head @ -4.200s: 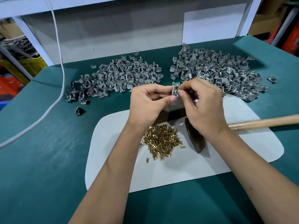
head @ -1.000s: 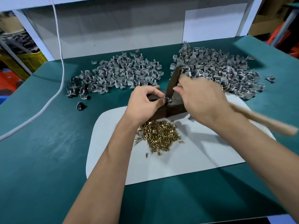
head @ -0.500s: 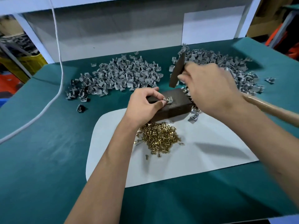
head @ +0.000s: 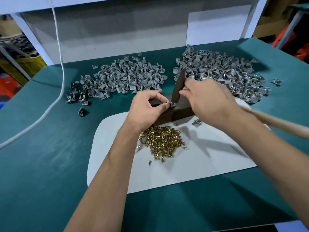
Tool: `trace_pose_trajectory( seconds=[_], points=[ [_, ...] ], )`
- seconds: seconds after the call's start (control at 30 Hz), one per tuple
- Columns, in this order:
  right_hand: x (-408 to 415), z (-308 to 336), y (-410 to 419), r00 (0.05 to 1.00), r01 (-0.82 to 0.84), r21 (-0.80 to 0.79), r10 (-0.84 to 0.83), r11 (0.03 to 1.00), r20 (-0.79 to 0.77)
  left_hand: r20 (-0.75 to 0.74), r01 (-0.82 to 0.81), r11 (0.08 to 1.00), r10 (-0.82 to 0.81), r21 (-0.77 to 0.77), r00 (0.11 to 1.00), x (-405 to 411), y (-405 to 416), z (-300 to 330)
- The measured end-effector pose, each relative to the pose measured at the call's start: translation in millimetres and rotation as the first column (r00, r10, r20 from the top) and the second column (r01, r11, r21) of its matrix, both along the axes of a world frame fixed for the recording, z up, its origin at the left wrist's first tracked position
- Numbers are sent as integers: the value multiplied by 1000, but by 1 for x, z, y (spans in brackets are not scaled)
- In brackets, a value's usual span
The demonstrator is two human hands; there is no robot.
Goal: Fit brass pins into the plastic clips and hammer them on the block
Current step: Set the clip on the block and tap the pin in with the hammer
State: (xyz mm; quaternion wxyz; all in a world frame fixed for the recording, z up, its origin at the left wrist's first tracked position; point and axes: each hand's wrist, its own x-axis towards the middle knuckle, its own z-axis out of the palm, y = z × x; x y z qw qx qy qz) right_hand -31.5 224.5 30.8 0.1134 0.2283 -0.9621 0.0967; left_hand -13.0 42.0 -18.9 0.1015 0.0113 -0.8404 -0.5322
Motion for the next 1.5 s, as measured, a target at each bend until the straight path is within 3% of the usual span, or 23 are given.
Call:
trace_pose_trajectory(
  seconds=[0.13,0.27,0.37,0.5,1.0,1.17,1.37,1.43,1.5],
  points=[
    [-9,7,21,997,-77,-44,76,996,-27,-11,-5,1000,5,-16,1000,-1,1,-1],
    [-13,13,49,936,-256,-183,290,949,197,-18,-7,1000,7,-10,1000,-1,0,-1],
    [-12,11,58,870,-344,-164,380,924,316,3,0,1000,0,1,1000,-2,-1,-1],
    [-10,-9,59,848,-351,-59,345,934,403,9,10,1000,-10,19,1000,-1,0,-2],
    [-22,-1,77,914,-233,66,195,970,356,-9,64,998,-64,11,998,3,3,3],
    [-18,1,46,974,-170,-75,179,983,135,-19,49,999,-48,21,999,2,1,3],
    [-15,-8,6,949,-289,-193,307,938,68,-81,82,996,-79,37,994,0,3,3],
    [-20,-9,6,969,-220,-254,241,942,55,-88,19,997,-12,76,996,-4,0,0],
    [-29,-10,11,990,-111,-280,130,954,49,-111,-137,991,137,15,984,-10,-7,-7]
  ],
)
